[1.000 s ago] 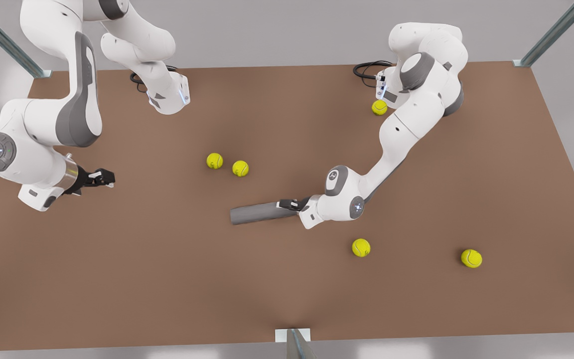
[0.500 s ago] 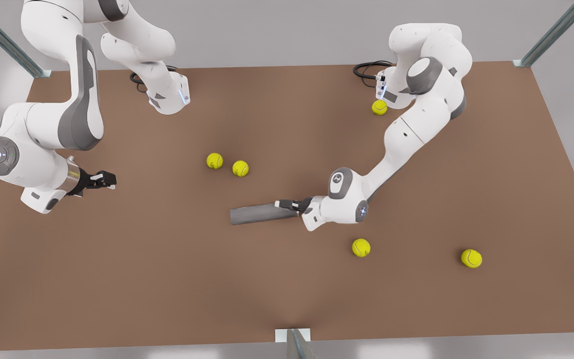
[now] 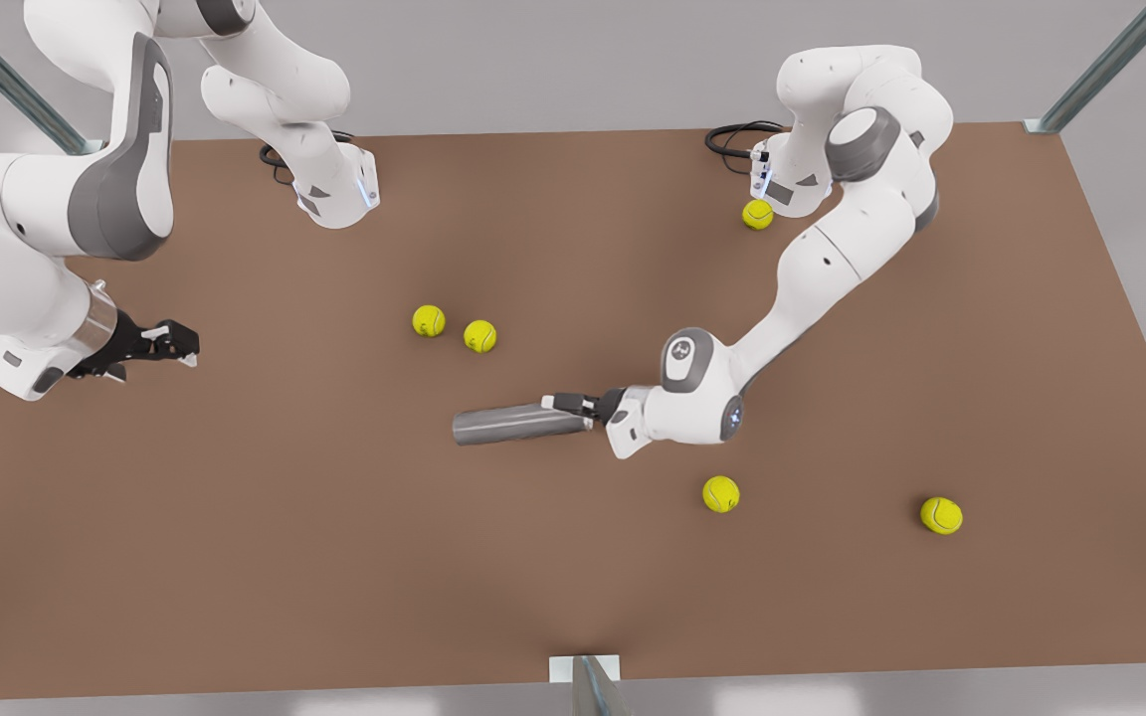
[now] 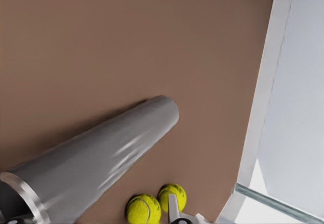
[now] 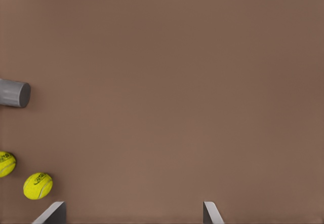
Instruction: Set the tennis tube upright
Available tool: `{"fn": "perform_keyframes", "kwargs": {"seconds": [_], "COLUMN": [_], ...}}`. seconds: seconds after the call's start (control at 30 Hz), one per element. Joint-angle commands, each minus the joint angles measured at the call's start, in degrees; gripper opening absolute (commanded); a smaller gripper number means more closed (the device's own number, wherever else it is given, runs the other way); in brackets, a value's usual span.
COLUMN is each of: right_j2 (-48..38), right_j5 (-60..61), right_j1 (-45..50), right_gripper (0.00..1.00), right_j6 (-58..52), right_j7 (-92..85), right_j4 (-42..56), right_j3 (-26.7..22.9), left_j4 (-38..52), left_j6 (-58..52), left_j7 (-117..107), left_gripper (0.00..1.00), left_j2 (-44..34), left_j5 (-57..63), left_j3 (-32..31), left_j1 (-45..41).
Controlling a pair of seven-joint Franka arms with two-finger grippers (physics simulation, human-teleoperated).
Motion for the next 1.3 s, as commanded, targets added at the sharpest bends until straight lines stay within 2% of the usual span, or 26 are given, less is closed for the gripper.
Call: {"fn": "perform_keyframes", "kwargs": {"seconds": [0.0, 0.07, 0.1, 0.17, 0.2, 0.3, 0.33, 0.4, 0.43, 0.57, 0.77, 1.0, 1.07, 1.27], "right_j2": [-0.06, 0.2, 0.29, 0.55, 0.64, 0.82, 0.9, 1.17, 1.17, 1.43, 1.78, 1.61, 1.61, 1.87], "right_j5": [0.07, 0.16, 0.16, 0.07, 0.16, 0.16, 0.16, 0.16, 0.16, 0.16, 0.51, 0.6, 0.6, 0.78], "right_j1": [-0.04, -0.04, -0.04, -0.04, -0.13, -0.74, -1.0, -1.18, -1.18, -1.18, -1.18, -1.09, -1.09, -1.09], "right_gripper": [1.0, 1.0, 1.0, 1.0, 1.0, 1.0, 1.0, 1.0, 1.0, 1.0, 1.0, 1.0, 1.0, 1.0], "right_j6": [-0.78, -0.78, -0.78, -0.78, -0.78, -0.78, -0.78, -0.87, -0.87, -0.87, -0.87, -0.87, -0.87, -0.87], "right_j7": [0.11, -0.07, -0.16, -0.25, -0.25, -1.92, -2.0, -3.06, -3.06, -3.06, -2.97, -2.53, -2.44, -2.8], "right_j4": [0.04, -0.23, -0.23, -0.32, -0.4, -0.84, -0.84, -1.46, -1.46, -1.46, -1.46, -1.02, -1.02, -1.28], "right_j3": [-0.03, -0.29, -0.3, -0.65, -0.82, -1.61, -1.61, -1.61, -1.61, -1.61, -1.61, -1.53, -1.53, -1.53], "left_j4": [-0.03, -0.03, -0.03, -0.03, -0.03, -0.03, 0.05, 0.05, -0.03, -0.03, -0.03, 0.23, 1.46, 2.43], "left_j6": [-0.65, -0.83, -0.83, -0.83, -0.83, -0.83, -0.83, -0.83, -0.91, -4.51, -13.04, -28.69, -30.71, -39.41], "left_j7": [-0.89, -2.12, -2.39, -3.09, -3.27, -2.92, -2.83, -2.92, -3.09, -3.09, -8.98, -25.15, -32.35, -35.96], "left_gripper": [1.0, 0.99, 0.88, 0.56, 0.51, 0.48, 0.44, 0.27, 0.21, 0.21, 0.21, 0.21, 0.21, 0.21], "left_j2": [-0.21, -0.39, -0.56, -0.56, -0.56, -0.21, -0.21, -0.21, -0.3, -0.65, -13.39, -25.08, -26.05, -26.67], "left_j5": [0.12, 0.21, 0.21, 0.3, 0.3, 0.65, 0.74, 0.74, 0.74, 0.74, 2.05, 25.61, 30.18, 35.63], "left_j3": [-0.49, -1.71, -2.07, -2.16, -2.16, -1.63, -1.63, -1.63, -1.63, -2.07, 0.74, 2.68, 2.68, 2.06], "left_j1": [0.56, 1.62, 1.79, 1.62, 1.53, 1.0, 1.0, 1.09, 1.53, 4.08, 5.84, 5.75, 4.78, 4.08]}}
